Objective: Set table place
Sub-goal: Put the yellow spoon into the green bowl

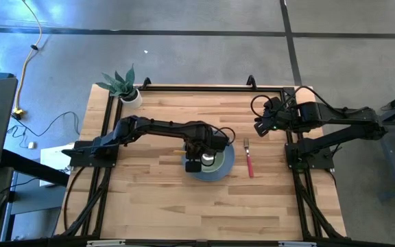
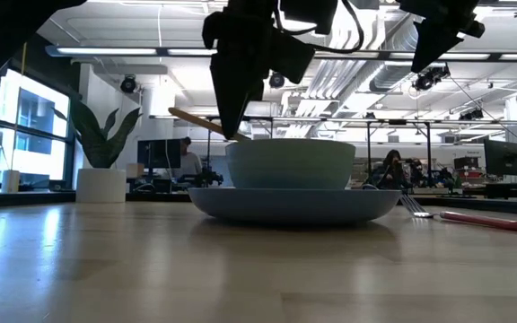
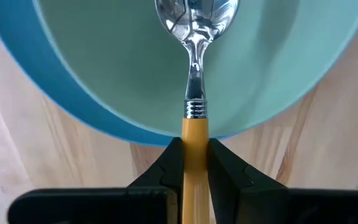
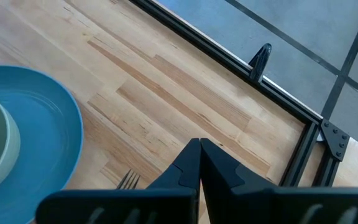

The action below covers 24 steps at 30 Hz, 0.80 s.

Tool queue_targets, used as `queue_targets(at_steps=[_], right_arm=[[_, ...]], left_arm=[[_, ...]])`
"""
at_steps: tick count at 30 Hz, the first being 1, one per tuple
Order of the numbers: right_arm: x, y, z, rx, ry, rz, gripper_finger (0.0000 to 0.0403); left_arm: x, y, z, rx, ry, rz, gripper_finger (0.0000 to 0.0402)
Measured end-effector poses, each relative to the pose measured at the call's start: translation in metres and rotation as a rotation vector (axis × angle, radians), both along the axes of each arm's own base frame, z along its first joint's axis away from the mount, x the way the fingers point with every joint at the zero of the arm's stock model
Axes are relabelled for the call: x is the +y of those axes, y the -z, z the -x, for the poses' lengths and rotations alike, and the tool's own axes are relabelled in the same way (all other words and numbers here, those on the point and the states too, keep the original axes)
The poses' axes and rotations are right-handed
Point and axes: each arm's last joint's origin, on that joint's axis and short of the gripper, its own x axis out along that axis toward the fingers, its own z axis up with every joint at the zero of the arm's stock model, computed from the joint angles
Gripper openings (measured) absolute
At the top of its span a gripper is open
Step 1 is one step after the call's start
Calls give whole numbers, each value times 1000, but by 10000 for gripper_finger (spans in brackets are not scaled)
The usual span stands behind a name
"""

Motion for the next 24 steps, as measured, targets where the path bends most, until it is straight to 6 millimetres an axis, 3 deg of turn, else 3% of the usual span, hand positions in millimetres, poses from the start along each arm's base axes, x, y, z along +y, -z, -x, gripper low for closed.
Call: queue_targets(at_steps=[10,24], right_arm=[[0,0,0,-1,0,0,0],[0,0,0,2,-4,-2,0]], left_arm=[[-1,0,0,-2,-17,20,30],[2,20,-3,76,-26,32,30]])
